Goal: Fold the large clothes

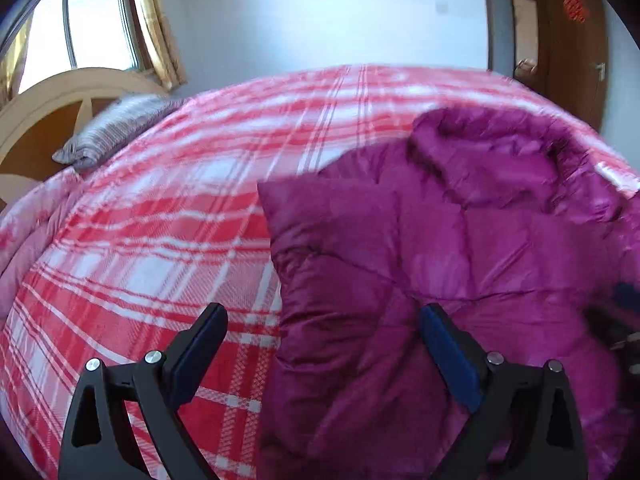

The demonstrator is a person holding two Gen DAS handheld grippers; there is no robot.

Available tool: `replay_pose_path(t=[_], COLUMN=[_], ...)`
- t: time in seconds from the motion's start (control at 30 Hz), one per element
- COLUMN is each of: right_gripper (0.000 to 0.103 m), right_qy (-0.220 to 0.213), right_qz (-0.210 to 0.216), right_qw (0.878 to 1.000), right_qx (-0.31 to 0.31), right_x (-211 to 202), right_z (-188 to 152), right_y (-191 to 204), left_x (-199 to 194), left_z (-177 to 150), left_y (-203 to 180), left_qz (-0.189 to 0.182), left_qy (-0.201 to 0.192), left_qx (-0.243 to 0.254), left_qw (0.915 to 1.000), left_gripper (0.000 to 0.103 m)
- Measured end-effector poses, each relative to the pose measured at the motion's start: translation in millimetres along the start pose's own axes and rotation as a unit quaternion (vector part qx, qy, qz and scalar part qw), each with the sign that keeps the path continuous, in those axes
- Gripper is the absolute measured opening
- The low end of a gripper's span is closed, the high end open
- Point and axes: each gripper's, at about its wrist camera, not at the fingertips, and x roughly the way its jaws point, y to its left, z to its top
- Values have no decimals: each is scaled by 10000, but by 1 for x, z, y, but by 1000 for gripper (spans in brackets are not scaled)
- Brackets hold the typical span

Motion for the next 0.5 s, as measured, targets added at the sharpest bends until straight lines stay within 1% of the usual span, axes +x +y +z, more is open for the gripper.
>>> replay_pose_path(t=[0.03, 0.13, 0.2, 0.23, 0.3, 0.37, 0.43, 0.5], right_gripper=[59, 59, 59, 59, 59, 59, 58, 58], right_qy=[-19, -4, -5, -15, -41, -44, -38, -31], right_qz=[9, 40, 47, 49, 35, 14, 4, -14], right_qw=[10000, 10000, 10000, 10000, 10000, 10000, 10000, 10000], right_qx=[-5, -12, -17, -19, -29, -44, -43, -68], right_x=[1, 3, 3, 0, -1, -2, 0, 1], right_z=[-3, -5, -7, -9, -12, -13, -12, -12], right_y=[-2, -4, -5, -4, -4, -3, -3, -2], left_x=[-10, -36, -42, -41, -30, -9, 15, 25], left_z=[4, 22, 31, 33, 32, 23, 9, 3], left_y=[-1, -14, -27, -31, -37, -38, -37, -25], left_qz=[-100, -214, -255, -228, -177, -26, 127, -240], left_qy=[-146, -517, -599, -566, -373, -70, 317, 449], left_qx=[-7, 122, 291, 361, 482, 552, 637, 310], left_qw=[9998, 9984, 9975, 9975, 9980, 9984, 9974, 9982], left_gripper=[98, 98, 98, 98, 98, 98, 98, 98])
